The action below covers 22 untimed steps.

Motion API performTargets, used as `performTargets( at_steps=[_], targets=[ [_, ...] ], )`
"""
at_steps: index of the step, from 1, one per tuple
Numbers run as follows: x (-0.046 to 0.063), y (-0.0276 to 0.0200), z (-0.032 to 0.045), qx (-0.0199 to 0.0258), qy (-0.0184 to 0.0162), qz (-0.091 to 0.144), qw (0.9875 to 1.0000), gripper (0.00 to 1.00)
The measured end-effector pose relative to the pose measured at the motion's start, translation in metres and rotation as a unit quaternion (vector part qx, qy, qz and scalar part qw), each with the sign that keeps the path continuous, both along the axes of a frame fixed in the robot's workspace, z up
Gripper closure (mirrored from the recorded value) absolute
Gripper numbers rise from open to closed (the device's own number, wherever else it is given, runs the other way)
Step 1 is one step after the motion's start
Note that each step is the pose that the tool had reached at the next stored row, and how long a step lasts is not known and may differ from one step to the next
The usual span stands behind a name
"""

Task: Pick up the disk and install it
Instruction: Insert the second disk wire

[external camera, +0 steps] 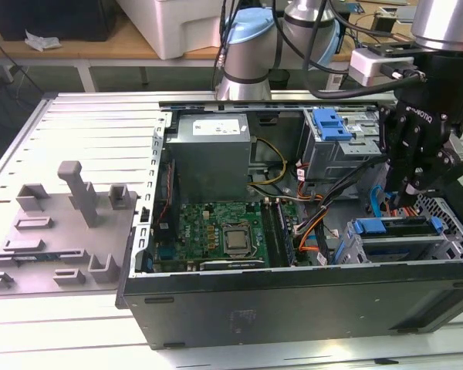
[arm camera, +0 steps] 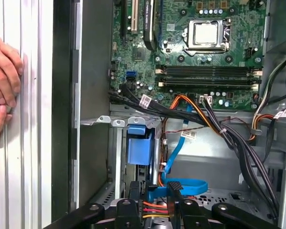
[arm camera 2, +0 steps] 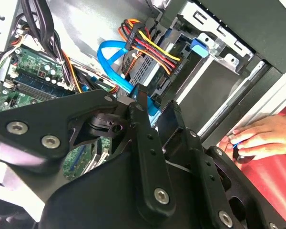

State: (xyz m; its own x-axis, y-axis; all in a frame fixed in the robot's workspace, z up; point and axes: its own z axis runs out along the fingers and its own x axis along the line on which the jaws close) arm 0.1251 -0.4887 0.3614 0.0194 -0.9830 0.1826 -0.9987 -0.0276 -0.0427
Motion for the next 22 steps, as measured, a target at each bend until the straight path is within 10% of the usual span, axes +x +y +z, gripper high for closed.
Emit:
performTargets(
  at_steps=[22],
  targets=[
    [0.003, -0.0018, -0.0011, -0.0002, 0.0027, -0.054, 0.9985, 0.64]
  ],
)
